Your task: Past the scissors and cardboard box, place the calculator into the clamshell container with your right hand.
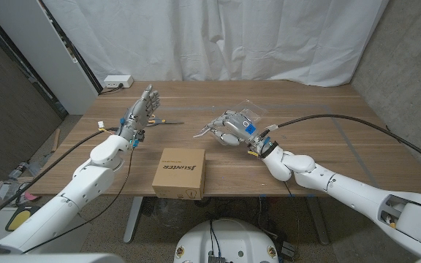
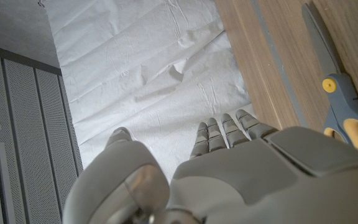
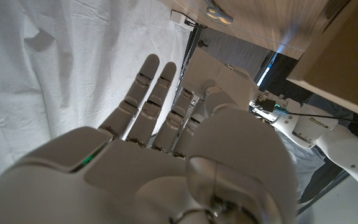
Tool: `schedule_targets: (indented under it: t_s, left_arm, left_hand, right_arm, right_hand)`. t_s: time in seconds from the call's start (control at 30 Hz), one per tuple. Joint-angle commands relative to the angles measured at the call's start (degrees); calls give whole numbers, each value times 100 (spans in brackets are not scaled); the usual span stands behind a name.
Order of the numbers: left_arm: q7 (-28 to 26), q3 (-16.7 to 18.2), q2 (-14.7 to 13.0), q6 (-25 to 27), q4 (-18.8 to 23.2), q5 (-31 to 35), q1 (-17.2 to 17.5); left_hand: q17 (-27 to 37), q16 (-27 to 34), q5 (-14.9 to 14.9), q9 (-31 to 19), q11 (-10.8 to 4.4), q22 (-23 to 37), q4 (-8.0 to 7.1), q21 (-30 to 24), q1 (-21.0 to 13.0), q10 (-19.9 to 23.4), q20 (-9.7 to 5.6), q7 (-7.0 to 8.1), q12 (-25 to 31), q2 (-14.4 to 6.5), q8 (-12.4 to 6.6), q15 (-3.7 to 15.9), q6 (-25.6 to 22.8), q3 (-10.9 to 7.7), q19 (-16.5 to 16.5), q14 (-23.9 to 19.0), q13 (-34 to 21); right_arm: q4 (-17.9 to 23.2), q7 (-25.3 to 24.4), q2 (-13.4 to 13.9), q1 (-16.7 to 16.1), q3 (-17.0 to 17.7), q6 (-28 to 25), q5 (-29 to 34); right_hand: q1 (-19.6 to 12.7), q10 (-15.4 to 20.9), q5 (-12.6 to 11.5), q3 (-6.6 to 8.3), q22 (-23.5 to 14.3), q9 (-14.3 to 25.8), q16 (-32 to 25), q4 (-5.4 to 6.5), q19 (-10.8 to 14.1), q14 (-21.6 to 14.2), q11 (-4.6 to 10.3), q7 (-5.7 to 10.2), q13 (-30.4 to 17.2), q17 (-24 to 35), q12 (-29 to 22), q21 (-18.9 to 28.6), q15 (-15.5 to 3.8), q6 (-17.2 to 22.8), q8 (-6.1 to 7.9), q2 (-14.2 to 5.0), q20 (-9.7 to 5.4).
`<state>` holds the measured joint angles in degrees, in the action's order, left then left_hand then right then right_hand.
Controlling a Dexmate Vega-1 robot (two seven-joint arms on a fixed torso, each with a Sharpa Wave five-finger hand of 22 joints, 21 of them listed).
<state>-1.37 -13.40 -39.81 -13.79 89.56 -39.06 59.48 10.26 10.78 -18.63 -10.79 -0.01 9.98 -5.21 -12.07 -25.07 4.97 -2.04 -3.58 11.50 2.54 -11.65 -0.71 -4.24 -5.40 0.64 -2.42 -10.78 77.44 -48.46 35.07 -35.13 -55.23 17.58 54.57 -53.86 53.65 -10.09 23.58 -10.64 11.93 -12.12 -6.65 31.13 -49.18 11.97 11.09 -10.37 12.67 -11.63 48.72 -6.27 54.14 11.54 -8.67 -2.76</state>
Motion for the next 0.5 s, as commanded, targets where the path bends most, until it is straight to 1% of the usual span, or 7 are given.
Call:
schedule_targets:
  t_s: [0.03, 0.17, 0.3, 0.5]
  left_arm:
    - [67, 42, -69, -19, -18, -7, -33]
    - [72, 53, -90, -3, 24, -17, -30]
    - [80, 58, -150, 50, 61, 1, -38]
    - [36, 118, -121, -31, 77, -34, 38]
  left_hand:
    - [25, 5, -2, -21, 22, 21, -14, 13, -35, -20, 2, 10, 25, -49, 9, 5, -26, 49, 47, 28, -35]
    - [25, 4, -2, -21, 28, 21, -14, 14, -37, -18, 2, 15, 25, -51, 12, 9, -19, 53, 48, 32, -35]
    - [25, 4, -2, -21, 16, 21, -14, 16, -38, -22, 3, 15, 24, -53, 12, 8, -18, 57, 49, 33, -35]
    - [25, 3, -1, -21, 3, 22, -14, 21, -40, -22, 2, 14, 24, -56, 11, 7, -20, 62, 47, 33, -35]
  right_arm:
    - [197, 283, 67, -34, 117, -293, 4]
    - [271, 398, 109, -30, 149, -369, 13]
    - [305, 511, 141, -13, 166, -401, 19]
    - [324, 707, 161, 7, 200, -445, -37]
  right_hand:
    - [60, 72, 12, 29, -5, 29, -29, -11, -6, -80, -7, 154, -16, 8, 8, 57, -641, 184, 36, 9, -870]
    - [67, 80, 12, 36, -1, 31, -31, -18, 2, -103, 6, 150, -17, 7, 7, 87, -641, 193, 39, 10, -865]
    - [77, 99, 12, 40, 2, 31, -32, -24, 8, -117, -12, 154, -16, 7, 5, 109, -645, 202, 39, 18, -864]
    - [77, 113, 14, 53, 5, 32, -32, -35, 17, -136, -12, 153, -16, 5, 6, 132, -651, 210, 39, 20, -860]
